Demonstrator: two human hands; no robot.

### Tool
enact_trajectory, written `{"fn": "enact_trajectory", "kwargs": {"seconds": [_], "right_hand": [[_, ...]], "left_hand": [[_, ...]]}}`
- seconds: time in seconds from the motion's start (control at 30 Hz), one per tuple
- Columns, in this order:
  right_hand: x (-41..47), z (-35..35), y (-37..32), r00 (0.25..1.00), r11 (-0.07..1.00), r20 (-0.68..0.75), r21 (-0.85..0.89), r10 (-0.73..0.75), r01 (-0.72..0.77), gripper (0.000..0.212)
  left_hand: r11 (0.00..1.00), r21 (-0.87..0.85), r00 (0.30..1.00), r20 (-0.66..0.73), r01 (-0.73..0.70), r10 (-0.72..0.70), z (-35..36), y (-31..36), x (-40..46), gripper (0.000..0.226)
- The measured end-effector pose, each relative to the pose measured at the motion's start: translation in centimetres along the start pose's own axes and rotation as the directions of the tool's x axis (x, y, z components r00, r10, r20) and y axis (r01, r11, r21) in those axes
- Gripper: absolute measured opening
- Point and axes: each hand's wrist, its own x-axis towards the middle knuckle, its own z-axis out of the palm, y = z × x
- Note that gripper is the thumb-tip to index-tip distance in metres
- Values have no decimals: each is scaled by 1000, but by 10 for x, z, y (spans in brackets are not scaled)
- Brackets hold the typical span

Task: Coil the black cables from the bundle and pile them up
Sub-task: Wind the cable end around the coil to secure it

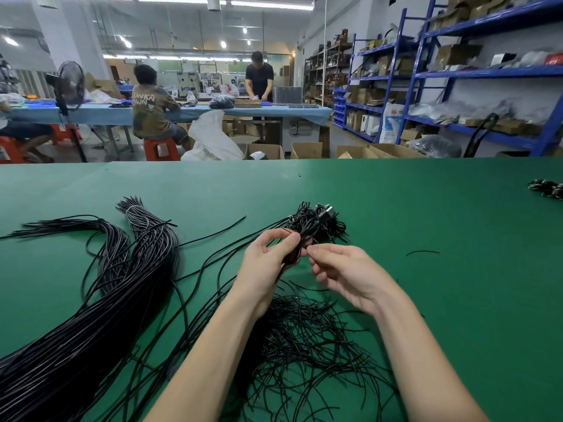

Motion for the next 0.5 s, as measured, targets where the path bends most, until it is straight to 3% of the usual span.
{"fn": "enact_trajectory", "kwargs": {"seconds": [0.2,0.33,0.43,0.5], "right_hand": [[-1,-11,5,967,974,204,132,153,-182,21],[-2,-20,13,918,933,350,228,189,-279,20],[-2,-26,18,918,916,347,272,191,-294,17],[-3,-30,16,931,955,313,164,187,-247,17]], "left_hand": [[978,-113,981,99,175,-165,-3,0,-2,23],[967,-12,942,227,254,-245,-8,5,-3,19],[963,117,906,326,244,-270,-13,12,-5,22],[950,233,885,367,210,-286,-15,16,-7,23]]}}
